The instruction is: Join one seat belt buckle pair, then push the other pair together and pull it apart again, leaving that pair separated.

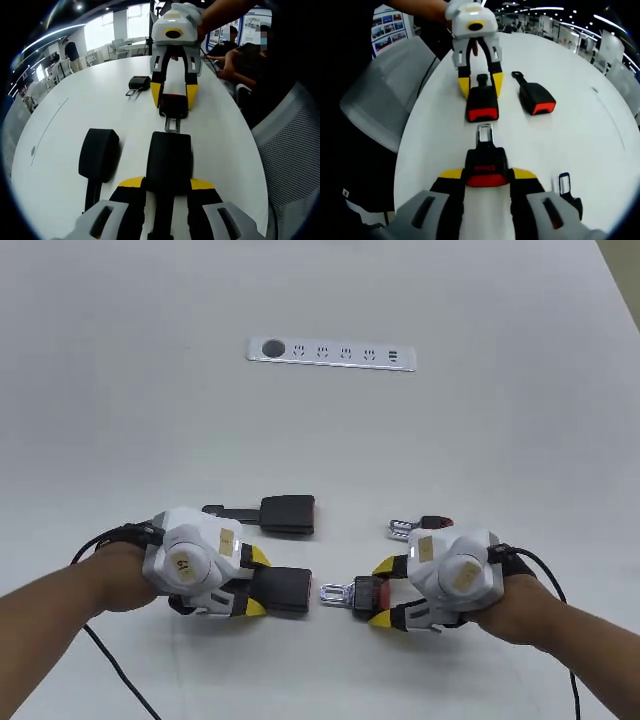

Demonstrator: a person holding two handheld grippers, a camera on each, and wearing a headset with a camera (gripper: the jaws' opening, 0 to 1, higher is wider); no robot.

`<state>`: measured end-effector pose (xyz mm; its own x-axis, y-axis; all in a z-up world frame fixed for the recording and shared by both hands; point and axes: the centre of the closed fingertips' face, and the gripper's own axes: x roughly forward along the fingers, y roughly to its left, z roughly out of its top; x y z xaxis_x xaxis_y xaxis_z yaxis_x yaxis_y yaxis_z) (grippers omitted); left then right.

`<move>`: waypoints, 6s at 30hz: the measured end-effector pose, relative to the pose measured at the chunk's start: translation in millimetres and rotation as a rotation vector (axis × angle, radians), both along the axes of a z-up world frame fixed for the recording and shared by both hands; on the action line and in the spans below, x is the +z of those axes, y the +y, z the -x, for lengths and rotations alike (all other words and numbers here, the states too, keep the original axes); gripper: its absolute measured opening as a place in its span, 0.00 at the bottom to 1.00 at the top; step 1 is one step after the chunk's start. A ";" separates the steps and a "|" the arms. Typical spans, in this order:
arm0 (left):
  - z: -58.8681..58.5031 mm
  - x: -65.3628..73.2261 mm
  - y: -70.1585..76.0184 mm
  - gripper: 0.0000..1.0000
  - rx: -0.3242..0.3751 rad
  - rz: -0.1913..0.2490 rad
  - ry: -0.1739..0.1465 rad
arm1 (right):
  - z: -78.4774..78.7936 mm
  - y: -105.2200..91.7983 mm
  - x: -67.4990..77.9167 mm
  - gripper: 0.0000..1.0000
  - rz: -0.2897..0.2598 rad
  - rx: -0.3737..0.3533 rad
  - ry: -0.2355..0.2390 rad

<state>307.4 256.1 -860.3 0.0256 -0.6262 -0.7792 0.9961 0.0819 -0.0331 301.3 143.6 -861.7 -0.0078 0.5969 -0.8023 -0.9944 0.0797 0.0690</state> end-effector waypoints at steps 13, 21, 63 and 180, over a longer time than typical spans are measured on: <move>-0.1 -0.2 0.1 0.33 0.002 -0.013 -0.003 | -0.2 26.5 -0.1 0.35 -0.028 0.011 -0.004; -0.1 -0.4 0.1 0.32 0.000 -0.016 -0.003 | -1.0 26.9 -1.6 0.35 -0.012 0.003 0.004; 0.4 0.0 -0.3 0.32 -0.009 -0.011 -0.003 | -0.3 41.6 0.4 0.34 -0.018 -0.022 -0.012; -81.1 42.7 8.4 0.67 0.173 0.104 -0.067 | -89.3 -86.7 25.7 0.70 -0.122 -0.357 -0.052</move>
<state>388.5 264.5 -817.6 0.1896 -0.6850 -0.7034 0.9677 0.2518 0.0155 390.5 56.9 -836.0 0.2570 0.6462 -0.7186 -0.9080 0.4160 0.0493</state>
